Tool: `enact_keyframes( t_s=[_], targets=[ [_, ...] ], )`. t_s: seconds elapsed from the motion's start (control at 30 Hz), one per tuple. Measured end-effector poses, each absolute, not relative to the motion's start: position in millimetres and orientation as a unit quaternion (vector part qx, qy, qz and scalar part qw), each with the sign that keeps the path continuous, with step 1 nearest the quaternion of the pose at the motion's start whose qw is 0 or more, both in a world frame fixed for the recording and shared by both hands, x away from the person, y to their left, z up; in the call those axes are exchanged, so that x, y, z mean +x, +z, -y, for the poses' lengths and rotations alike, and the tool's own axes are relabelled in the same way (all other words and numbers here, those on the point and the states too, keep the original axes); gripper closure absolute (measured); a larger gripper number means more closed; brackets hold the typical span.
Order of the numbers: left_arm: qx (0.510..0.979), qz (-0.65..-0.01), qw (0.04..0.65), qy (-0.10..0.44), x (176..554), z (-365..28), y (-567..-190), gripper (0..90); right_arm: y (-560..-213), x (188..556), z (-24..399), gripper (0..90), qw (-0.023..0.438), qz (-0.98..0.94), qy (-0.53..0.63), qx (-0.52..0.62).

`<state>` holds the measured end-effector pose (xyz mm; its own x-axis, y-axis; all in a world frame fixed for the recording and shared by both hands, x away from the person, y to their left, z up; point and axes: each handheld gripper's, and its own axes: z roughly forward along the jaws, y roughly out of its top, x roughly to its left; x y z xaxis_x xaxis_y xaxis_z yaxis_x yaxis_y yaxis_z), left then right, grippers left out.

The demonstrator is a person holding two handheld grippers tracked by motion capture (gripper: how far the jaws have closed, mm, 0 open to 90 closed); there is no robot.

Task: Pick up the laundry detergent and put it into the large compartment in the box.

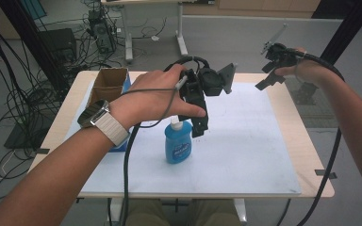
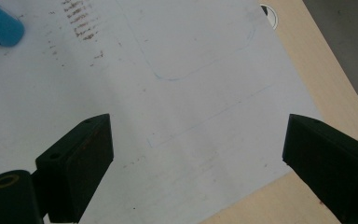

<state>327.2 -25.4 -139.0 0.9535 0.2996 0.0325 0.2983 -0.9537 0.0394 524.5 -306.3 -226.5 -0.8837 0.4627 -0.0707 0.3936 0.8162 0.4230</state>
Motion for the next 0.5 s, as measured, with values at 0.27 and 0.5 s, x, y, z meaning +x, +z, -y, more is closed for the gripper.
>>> enact_keyframes(
  t_s=[0.27, 0.5],
  targets=[
    [0.981, -0.193, 0.018, 0.033, 332.6, 22.8, -141.3, 9.7, -225.1, 522.4, 305.1, 8.3, 0.086, -0.949, 0.205, 0.224],
    [0.976, -0.217, 0.017, 0.033, 338.1, 21.8, -146.8, 9.7, -224.8, 520.2, 307.4, 8.3, 0.087, -0.947, 0.209, 0.226]
  ],
)
